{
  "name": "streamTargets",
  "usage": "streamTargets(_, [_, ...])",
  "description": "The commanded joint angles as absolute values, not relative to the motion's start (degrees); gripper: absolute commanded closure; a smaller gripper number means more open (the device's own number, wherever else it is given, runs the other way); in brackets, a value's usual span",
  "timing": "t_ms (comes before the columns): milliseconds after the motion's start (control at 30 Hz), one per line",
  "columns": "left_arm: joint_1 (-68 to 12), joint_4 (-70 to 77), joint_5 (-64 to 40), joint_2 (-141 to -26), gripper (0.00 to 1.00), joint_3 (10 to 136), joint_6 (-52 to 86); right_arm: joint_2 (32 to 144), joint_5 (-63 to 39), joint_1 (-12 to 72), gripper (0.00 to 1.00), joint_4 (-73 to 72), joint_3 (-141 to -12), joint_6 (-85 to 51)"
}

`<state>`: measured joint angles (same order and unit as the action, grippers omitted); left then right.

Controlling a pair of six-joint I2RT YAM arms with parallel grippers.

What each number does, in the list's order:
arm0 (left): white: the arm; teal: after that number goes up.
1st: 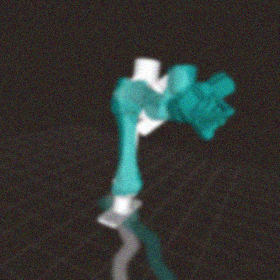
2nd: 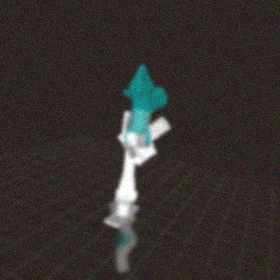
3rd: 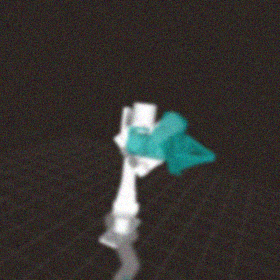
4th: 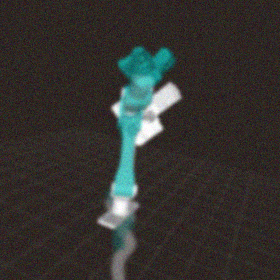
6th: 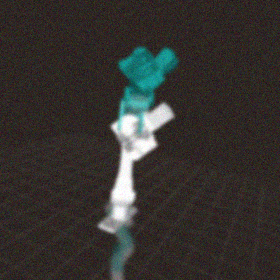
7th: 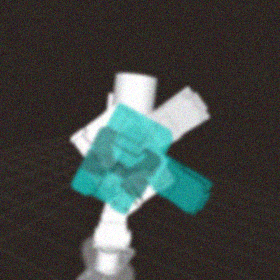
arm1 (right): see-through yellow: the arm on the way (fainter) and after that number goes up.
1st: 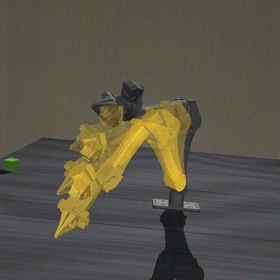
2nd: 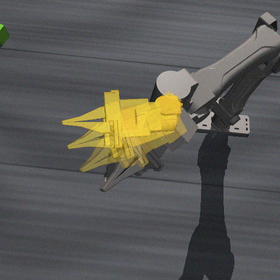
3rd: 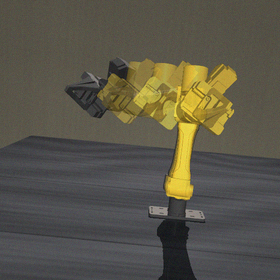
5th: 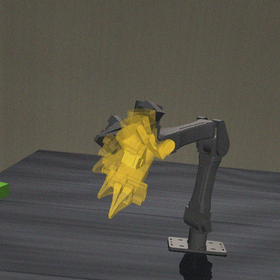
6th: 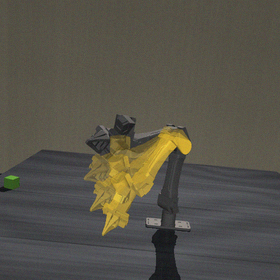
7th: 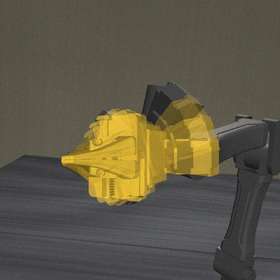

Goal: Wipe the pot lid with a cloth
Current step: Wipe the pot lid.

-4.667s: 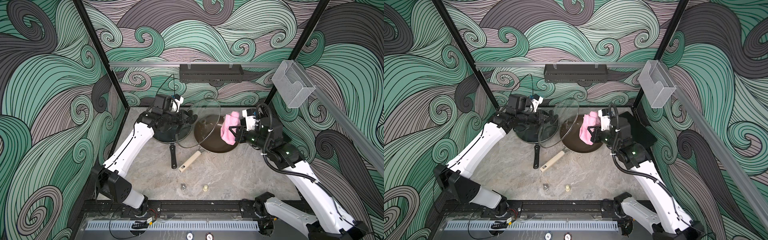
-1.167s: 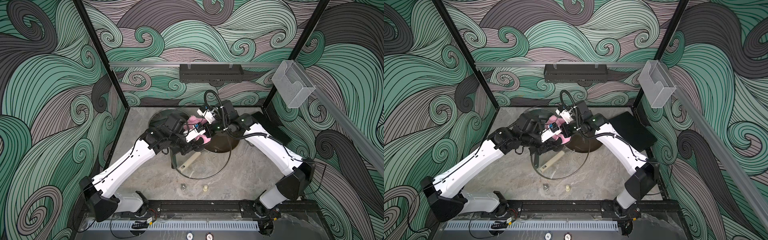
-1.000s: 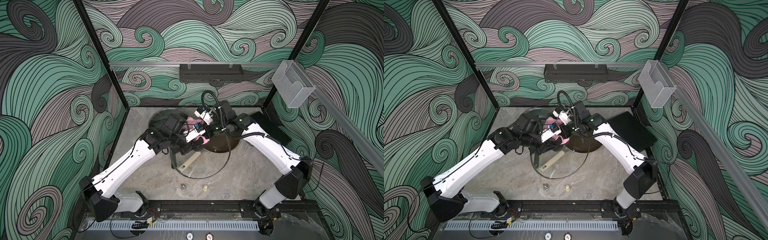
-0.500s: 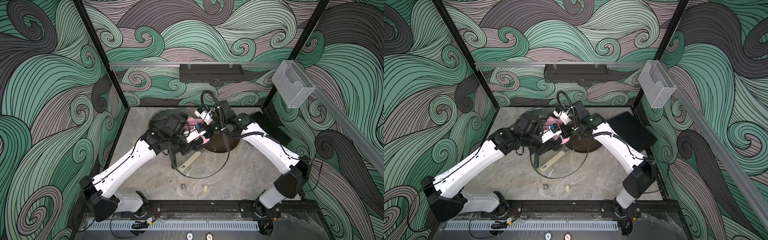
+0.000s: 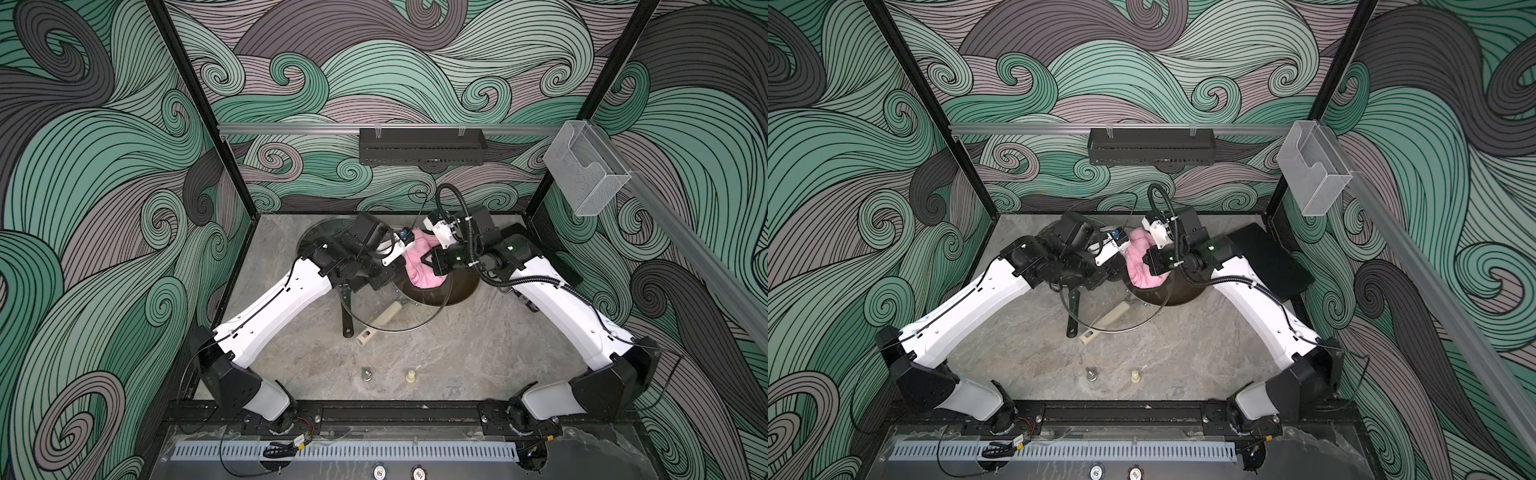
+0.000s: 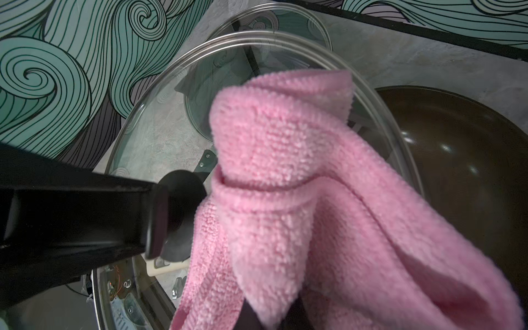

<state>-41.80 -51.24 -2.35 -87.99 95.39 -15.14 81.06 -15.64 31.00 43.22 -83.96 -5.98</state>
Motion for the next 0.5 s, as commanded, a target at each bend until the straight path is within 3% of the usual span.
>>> streamTargets(0, [-41.86,-47.13,-0.42,-88.87,1.00,103.12,-12.32,77.10,-13.29,31.20,1.00,43.19,-80.88,-8.80])
streamTargets(300, [-41.84,-52.91,1.13,-98.94,1.00,118.15,-5.78,67.40,-13.47,32.91,1.00,37.62,-70.80,-17.19])
streamTargets(467, [-41.84,-54.83,0.88,-102.99,1.00,124.10,-1.71,66.28,-7.65,38.03,1.00,37.16,-69.96,-19.09])
